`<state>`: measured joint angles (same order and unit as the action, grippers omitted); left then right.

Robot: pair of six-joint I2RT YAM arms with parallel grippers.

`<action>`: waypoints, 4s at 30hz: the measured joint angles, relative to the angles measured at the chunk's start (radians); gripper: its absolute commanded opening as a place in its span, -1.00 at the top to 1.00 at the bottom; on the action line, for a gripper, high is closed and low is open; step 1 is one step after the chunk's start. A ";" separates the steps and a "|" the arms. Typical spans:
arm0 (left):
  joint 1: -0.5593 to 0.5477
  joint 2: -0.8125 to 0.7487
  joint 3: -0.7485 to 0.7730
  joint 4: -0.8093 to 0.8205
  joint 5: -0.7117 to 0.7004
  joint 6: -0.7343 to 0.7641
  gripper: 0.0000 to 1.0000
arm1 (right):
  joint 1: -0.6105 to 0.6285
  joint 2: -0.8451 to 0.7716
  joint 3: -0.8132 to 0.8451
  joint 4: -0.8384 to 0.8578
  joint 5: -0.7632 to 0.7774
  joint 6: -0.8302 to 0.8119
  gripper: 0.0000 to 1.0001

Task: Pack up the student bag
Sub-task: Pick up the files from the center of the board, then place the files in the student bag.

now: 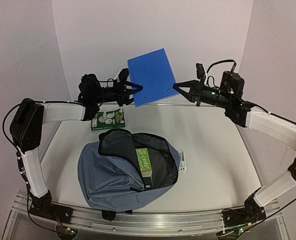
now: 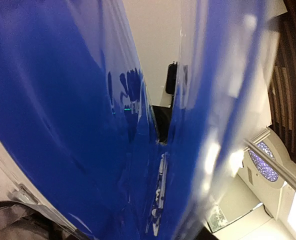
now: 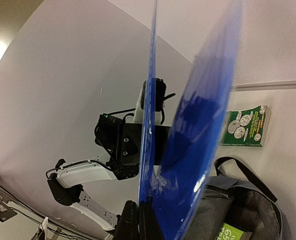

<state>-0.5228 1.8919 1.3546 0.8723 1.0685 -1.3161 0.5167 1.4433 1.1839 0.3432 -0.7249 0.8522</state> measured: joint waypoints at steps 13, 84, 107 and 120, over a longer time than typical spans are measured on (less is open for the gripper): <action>-0.006 -0.015 -0.109 0.066 -0.020 -0.014 1.00 | 0.004 -0.028 -0.125 0.012 0.054 0.016 -0.35; -0.013 -0.488 -0.144 -1.568 -0.645 0.781 -0.99 | -0.014 -0.102 0.155 -0.870 0.235 -0.288 1.00; -0.009 -0.556 -0.335 -1.502 -0.486 0.660 1.00 | 0.106 -0.208 -0.170 -0.556 0.241 0.065 1.00; -0.010 -0.665 -0.267 -1.465 -0.371 0.747 1.00 | 0.153 -0.141 -0.237 -0.508 0.306 0.100 1.00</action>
<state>-0.5331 1.2267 1.0874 -0.5928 0.6979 -0.5693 0.6695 1.3018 0.9464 -0.1649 -0.4189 0.9519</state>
